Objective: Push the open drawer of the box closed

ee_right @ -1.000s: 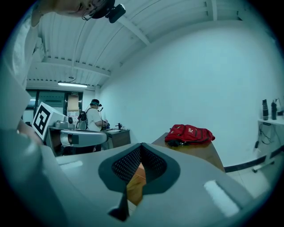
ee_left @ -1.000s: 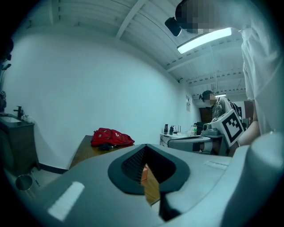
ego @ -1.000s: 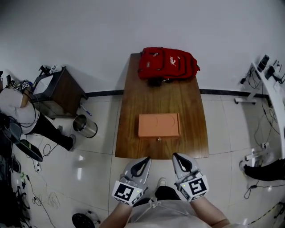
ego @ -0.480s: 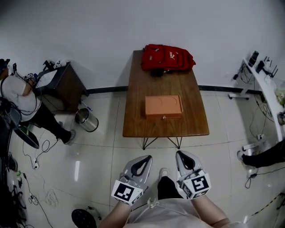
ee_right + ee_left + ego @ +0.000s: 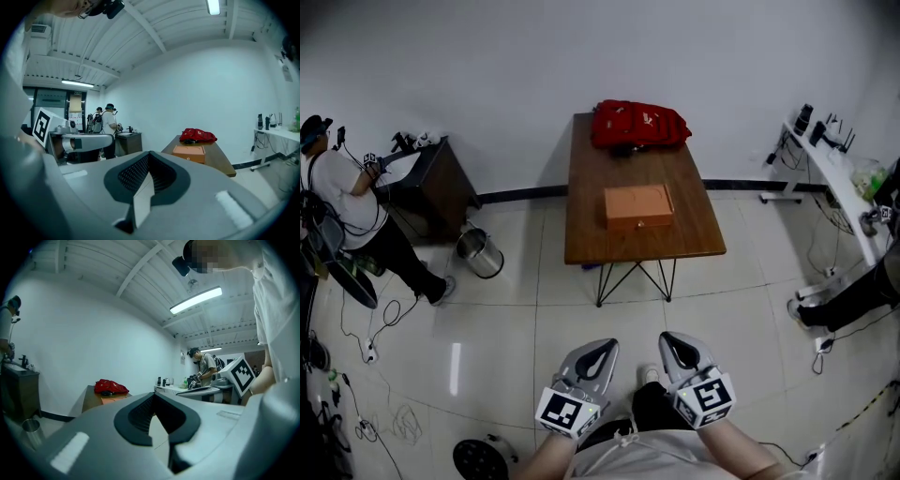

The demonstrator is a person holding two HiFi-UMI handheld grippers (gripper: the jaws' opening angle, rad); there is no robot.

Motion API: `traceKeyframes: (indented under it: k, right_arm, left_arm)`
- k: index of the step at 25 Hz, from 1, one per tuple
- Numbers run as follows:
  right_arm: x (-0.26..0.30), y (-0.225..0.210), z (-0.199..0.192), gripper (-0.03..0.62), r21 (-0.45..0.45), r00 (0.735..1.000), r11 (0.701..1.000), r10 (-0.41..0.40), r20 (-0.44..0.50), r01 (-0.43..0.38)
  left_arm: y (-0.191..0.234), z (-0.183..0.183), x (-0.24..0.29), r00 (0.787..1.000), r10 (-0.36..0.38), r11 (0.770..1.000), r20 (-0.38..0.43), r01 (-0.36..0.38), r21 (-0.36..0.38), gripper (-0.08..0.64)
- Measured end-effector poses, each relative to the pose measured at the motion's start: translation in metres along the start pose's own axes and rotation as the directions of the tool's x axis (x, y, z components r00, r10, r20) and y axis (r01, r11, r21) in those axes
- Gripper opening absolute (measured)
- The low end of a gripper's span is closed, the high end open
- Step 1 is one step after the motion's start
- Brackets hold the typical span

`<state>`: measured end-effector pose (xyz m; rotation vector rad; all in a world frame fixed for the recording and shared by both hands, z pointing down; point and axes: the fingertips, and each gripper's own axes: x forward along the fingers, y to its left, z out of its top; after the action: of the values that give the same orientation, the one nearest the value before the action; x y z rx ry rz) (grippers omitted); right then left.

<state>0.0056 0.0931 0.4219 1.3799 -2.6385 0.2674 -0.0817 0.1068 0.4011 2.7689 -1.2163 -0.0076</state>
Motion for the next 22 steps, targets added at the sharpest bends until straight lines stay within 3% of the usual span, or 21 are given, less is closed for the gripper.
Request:
traceKeyframes:
  k: [9,18,22]
  right_arm:
    - [-0.037,0.021,-0.002,0.008,-0.003,1.0,1.0,0.012,0.008,-0.012]
    - [-0.065,-0.006,0.016,0.008,-0.107,0.997,0.994,0.036,0.074,-0.027]
    - [-0.075,-0.02,0.024,0.008,-0.095,0.995,0.995,0.041,0.093,-0.033]
  left_arm:
    - [-0.026,0.012,-0.025,1.0,0.019,1.0,0.023,-0.019,0.0,0.005]
    - [-0.055,0.016,-0.005,0.999,0.037,0.999,0.016,-0.038,0.02,0.005]
    - [-0.063,0.019,0.004,0.999,0.038,0.999,0.012,-0.038,0.025,0.005]
